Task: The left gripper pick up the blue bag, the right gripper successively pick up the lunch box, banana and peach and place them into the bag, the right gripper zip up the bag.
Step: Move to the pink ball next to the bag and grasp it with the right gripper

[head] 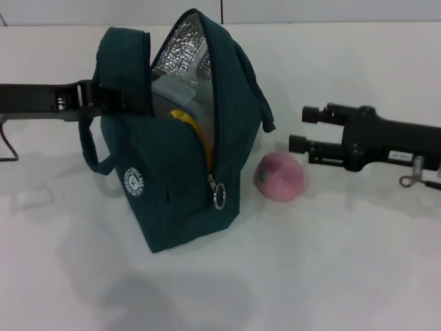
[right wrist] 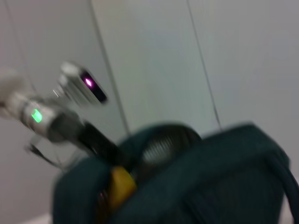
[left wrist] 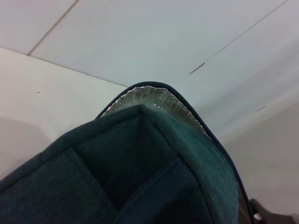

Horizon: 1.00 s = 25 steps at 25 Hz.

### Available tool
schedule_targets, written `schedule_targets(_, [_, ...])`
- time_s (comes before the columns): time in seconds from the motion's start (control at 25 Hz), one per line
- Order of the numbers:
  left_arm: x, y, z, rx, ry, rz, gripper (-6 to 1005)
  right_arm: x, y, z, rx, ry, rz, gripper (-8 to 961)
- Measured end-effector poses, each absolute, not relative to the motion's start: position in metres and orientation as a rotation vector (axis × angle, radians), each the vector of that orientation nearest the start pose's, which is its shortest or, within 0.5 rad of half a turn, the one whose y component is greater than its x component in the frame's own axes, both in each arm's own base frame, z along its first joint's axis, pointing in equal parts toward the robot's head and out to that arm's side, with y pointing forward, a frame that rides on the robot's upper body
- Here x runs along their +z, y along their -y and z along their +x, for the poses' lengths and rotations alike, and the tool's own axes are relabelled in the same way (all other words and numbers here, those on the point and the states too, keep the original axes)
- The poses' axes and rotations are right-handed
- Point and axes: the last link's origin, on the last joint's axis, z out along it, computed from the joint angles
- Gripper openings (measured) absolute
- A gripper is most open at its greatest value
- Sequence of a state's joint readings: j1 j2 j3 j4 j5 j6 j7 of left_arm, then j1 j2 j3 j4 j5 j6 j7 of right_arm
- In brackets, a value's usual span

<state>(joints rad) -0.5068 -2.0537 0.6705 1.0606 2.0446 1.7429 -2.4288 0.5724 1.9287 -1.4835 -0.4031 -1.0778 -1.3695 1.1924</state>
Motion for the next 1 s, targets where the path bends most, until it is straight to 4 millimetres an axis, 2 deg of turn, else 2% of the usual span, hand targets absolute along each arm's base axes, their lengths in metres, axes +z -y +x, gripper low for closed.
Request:
schedule_targets(0.12, [0.073, -0.337, -0.233, -0.718, 1.621, -2.46, 35, -0.034, -0.348, 0.236, 0.845, -0.533, -2.709, 707])
schedule_targets(0.44, [0.074, -0.339, -0.233, -0.714, 1.614, -2.455, 35, -0.062, -0.354, 0.231, 0.68, -0.5, -2.713, 704])
schedule_targets(1.0, [0.074, -0.341, -0.231, -0.713, 1.605, -2.459, 35, -0.071, -0.36, 0.236, 0.553, -0.513, -2.722, 702])
